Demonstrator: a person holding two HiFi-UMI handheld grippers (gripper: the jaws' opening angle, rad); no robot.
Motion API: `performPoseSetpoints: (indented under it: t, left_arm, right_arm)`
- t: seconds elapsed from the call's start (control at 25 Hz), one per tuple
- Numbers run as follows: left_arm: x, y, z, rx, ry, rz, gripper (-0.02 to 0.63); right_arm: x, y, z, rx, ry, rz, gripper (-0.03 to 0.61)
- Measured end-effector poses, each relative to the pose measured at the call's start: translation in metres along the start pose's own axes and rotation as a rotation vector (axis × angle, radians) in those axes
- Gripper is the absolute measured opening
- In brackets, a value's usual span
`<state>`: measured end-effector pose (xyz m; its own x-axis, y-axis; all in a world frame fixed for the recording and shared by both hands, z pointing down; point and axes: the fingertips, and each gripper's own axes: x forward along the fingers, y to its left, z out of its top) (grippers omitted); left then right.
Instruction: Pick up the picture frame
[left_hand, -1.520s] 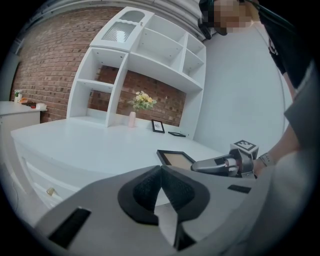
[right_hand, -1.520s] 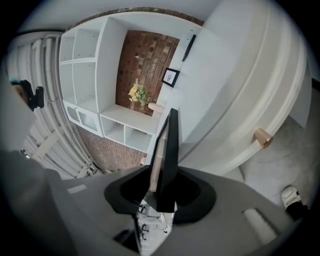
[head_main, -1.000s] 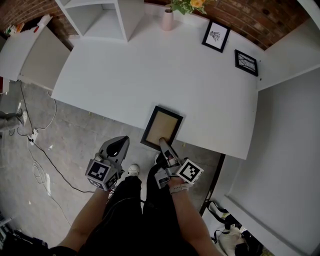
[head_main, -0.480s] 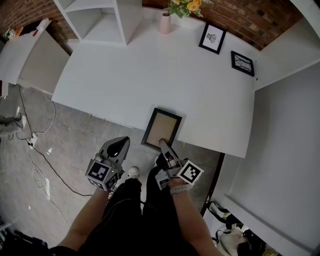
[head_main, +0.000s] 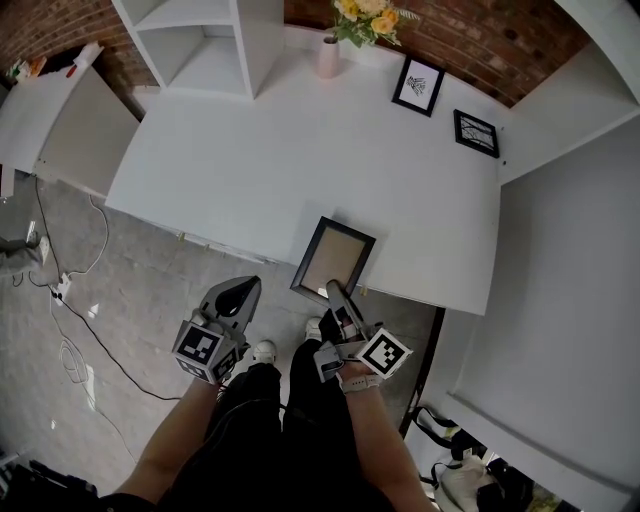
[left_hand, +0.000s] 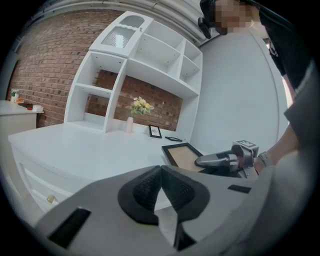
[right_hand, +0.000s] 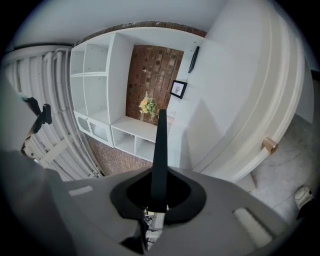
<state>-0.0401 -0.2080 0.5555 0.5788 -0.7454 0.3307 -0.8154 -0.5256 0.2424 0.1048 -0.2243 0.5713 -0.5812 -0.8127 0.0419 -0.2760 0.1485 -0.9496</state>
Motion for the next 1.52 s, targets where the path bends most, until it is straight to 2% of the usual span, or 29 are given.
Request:
performPoseSetpoints:
  t: [0.28, 0.64, 0.96, 1.52]
  left_arm:
    - [-0.001, 0.0, 0.015, 0.009, -0.044, -0.011, 0.009]
    - [-0.001, -0.006, 0.031, 0.018, -0.09, -0.041, 0.009]
    - [-0.002, -0.008, 0.052, 0.023, -0.144, -0.041, 0.009]
    - [-0.007, -0.015, 0.085, 0.038, -0.208, -0.041, 0.009]
  right_arm:
    - [-0.01, 0.017, 0.009, -0.104, -0.025, -0.031, 0.023]
    - [-0.025, 0.03, 0.033, -0.32, -0.072, -0.115, 0.023]
    - [-0.036, 0.048, 0.046, -0.442, -0.104, -0.125, 0.023]
    - [-0.044, 0.085, 0.064, -0.59, -0.171, -0.115, 0.023]
